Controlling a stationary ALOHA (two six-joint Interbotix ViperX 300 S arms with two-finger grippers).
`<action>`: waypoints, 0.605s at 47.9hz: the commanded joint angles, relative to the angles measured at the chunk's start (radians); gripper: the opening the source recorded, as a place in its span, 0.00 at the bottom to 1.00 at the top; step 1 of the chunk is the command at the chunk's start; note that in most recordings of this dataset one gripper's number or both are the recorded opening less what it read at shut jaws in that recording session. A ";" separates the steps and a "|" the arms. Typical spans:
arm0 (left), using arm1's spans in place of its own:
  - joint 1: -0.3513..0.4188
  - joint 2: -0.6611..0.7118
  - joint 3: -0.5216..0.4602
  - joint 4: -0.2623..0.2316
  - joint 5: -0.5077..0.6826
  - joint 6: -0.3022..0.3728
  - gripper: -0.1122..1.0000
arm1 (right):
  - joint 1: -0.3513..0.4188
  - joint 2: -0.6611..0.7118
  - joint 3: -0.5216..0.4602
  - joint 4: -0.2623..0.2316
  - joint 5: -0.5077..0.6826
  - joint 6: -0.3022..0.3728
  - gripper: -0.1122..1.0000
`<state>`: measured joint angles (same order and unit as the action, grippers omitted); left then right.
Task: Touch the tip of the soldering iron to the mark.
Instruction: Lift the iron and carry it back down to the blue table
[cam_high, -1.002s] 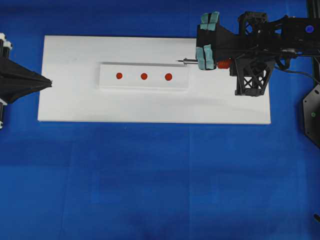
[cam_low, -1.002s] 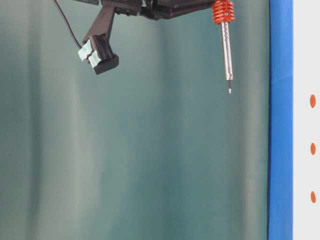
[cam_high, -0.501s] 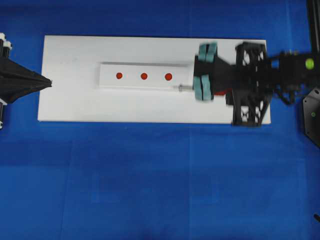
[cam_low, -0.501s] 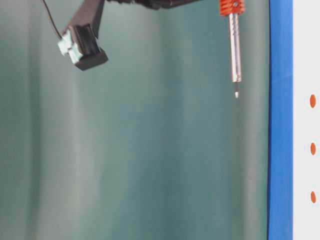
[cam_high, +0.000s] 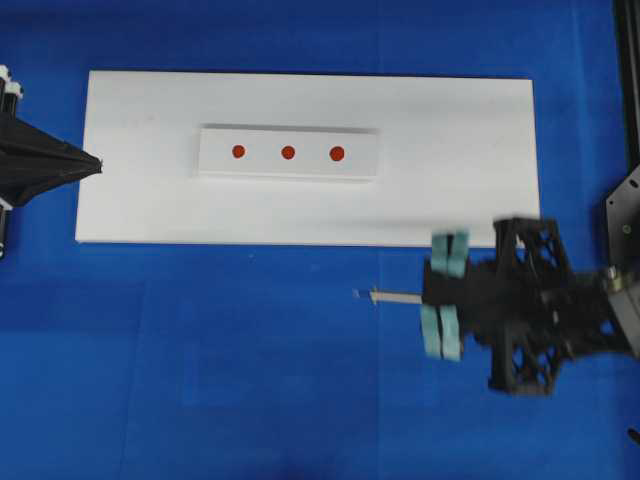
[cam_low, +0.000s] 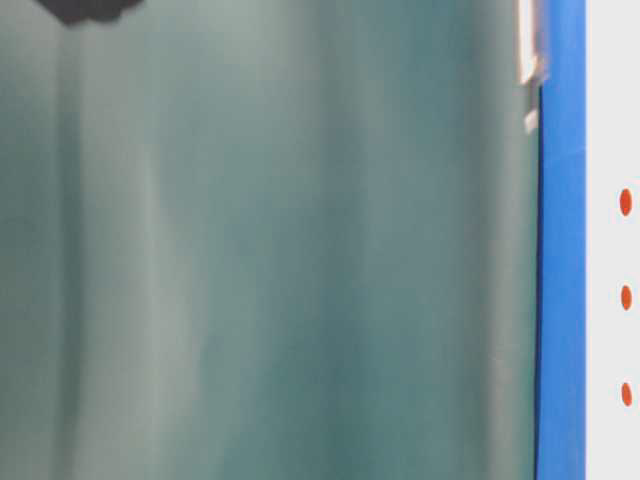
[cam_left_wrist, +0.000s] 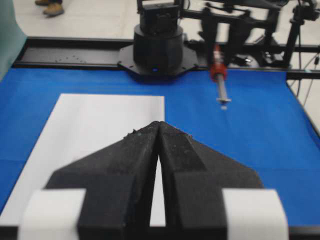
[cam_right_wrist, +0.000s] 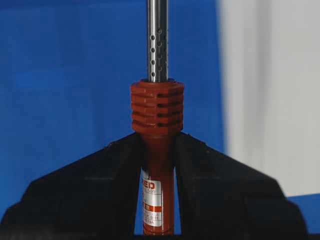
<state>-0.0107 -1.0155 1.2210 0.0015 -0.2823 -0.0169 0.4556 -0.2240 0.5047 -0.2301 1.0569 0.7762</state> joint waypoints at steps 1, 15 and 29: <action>0.000 0.003 -0.014 0.002 -0.009 0.000 0.10 | 0.029 0.006 -0.028 -0.006 -0.002 0.031 0.16; -0.002 0.003 -0.014 0.002 -0.011 0.000 0.10 | 0.028 0.061 -0.077 -0.057 -0.014 0.032 0.16; -0.002 0.002 -0.014 0.002 -0.011 0.002 0.10 | -0.031 0.210 -0.215 -0.075 -0.120 -0.060 0.16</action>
<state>-0.0107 -1.0170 1.2210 0.0015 -0.2823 -0.0169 0.4403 -0.0368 0.3559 -0.2991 0.9679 0.7378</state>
